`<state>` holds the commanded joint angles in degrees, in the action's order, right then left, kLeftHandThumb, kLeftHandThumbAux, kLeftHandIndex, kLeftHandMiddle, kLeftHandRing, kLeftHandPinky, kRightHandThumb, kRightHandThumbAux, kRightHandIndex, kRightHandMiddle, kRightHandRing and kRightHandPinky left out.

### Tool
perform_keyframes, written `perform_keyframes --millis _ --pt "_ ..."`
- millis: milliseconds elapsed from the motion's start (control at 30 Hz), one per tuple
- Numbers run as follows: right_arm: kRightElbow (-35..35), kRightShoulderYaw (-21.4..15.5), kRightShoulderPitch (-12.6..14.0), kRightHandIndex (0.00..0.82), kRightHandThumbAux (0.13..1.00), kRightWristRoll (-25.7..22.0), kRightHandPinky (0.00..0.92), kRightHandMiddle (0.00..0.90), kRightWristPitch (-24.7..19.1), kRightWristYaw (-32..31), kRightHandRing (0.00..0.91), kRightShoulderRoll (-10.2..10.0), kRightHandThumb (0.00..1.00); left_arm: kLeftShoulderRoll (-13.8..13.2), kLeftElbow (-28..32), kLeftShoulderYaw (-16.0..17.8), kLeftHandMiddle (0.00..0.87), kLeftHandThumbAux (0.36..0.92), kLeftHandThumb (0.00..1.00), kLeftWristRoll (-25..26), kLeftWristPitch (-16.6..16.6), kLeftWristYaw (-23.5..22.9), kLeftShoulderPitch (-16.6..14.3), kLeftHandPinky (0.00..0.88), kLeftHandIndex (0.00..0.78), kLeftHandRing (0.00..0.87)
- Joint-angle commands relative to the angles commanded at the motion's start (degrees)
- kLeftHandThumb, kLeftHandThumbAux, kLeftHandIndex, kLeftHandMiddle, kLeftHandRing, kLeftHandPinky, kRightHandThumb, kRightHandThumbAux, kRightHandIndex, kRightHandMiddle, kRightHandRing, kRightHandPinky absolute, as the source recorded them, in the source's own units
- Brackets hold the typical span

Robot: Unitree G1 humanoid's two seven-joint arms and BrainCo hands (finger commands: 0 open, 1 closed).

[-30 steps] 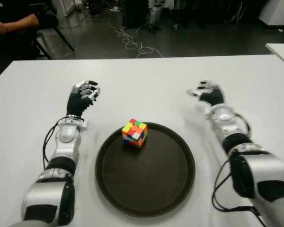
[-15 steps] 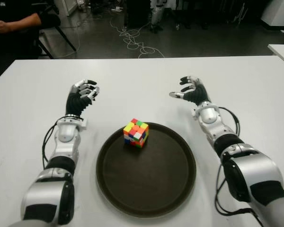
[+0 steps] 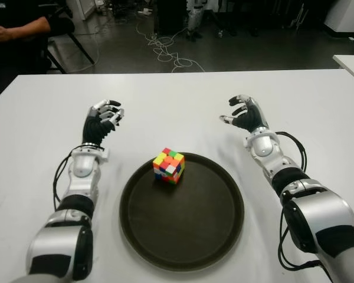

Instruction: Pick up the Rubik's Cube and put it in the plate

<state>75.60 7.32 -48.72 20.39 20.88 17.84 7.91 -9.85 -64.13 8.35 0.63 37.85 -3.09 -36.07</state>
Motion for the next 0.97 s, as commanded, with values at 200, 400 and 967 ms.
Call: perform_keyframes --millis 200,400,967 --pt "-0.01 0.58 0.14 0.373 0.839 0.35 0.455 0.399 0.47 0.13 0.456 0.15 0.025 -0.23 -0.18 -0.13 0.563 0.672 0.839 -0.21 0.18 -0.11 0.06 0.691 0.399 0.656" --pt "-0.04 0.57 0.22 0.376 0.829 0.02 0.466 0.401 1.23 0.33 0.466 0.09 0.005 -0.41 -0.21 -0.01 0.558 0.672 0.839 0.16 0.17 -1.21 -0.01 0.695 0.396 0.654" --pt "-1.13 -3.58 0.17 0.379 0.802 -4.15 0.512 0.418 6.13 0.59 0.500 -0.13 0.068 -0.50 0.49 0.36 0.557 0.672 0.839 0.88 -0.47 -3.33 0.37 0.716 0.398 0.667"
